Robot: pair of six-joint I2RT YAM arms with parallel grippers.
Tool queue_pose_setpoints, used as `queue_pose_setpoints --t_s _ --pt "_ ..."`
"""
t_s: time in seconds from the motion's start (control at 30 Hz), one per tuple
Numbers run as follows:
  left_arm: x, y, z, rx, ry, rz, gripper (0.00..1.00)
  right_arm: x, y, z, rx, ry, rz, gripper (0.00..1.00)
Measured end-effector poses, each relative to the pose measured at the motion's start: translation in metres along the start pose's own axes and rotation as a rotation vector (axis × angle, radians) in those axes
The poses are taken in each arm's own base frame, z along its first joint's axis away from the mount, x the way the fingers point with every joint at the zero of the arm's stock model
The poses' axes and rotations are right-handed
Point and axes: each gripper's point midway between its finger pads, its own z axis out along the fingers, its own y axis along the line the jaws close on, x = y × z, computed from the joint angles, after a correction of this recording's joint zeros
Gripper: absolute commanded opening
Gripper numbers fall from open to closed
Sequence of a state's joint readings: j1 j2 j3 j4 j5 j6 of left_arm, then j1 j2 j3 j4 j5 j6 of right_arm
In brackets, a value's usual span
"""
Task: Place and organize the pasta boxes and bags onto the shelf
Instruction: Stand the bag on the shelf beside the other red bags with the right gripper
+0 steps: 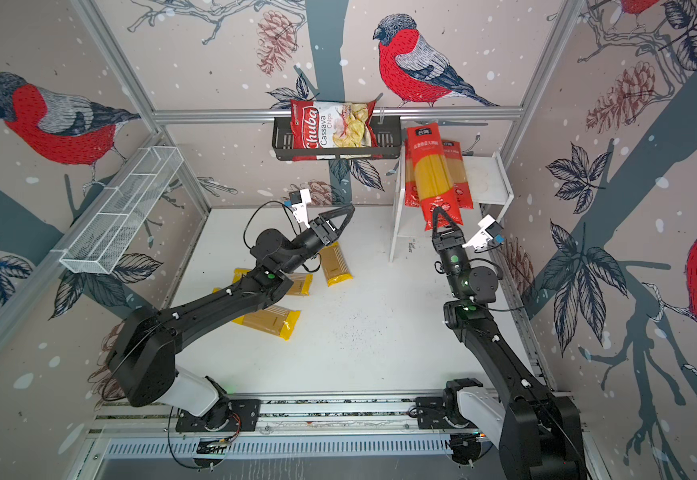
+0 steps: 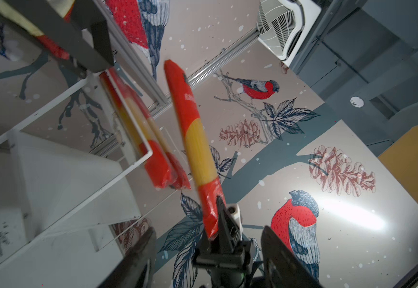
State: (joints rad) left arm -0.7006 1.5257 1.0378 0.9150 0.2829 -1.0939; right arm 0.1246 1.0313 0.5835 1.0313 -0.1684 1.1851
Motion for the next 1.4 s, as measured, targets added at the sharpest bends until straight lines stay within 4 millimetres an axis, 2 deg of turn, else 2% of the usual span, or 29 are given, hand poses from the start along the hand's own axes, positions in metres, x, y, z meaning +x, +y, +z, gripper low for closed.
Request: queue_pose_setpoints --t_s 0.13,0.23,0.37,0.47,0.7,1.07,1.13,1.27,1.4 --pt "0.017 0.027 -0.019 -0.080 0.018 -0.019 0.65 -0.037 -0.008 0.004 0.057 -0.073 -0.019 0.00" --pt "0.022 0.038 -0.030 -0.130 0.021 -0.003 0.65 -0.064 -0.018 0.007 0.111 -0.116 -0.023 0.00" --pt "0.033 0.049 -0.040 -0.172 0.037 0.007 0.65 -0.097 -0.043 0.012 0.200 -0.157 0.002 0.00" --pt "0.043 0.060 -0.044 -0.204 0.052 -0.003 0.65 -0.113 -0.066 0.019 0.265 -0.164 0.033 0.00" --pt "0.057 0.072 -0.042 -0.227 0.082 -0.015 0.65 -0.107 -0.109 0.032 0.343 -0.070 0.146 0.00" --pt "0.061 0.077 -0.042 -0.236 0.092 -0.019 0.65 -0.117 -0.121 0.048 0.353 -0.037 0.161 0.02" --pt "0.062 0.078 -0.042 -0.237 0.092 -0.019 0.65 -0.117 -0.126 0.049 0.359 -0.026 0.170 0.07" --pt "0.065 0.083 -0.043 -0.246 0.098 -0.021 0.65 -0.115 -0.134 0.046 0.371 -0.015 0.193 0.30" --pt "0.067 0.085 -0.044 -0.249 0.104 -0.023 0.65 -0.114 -0.123 0.046 0.337 0.000 0.178 0.42"
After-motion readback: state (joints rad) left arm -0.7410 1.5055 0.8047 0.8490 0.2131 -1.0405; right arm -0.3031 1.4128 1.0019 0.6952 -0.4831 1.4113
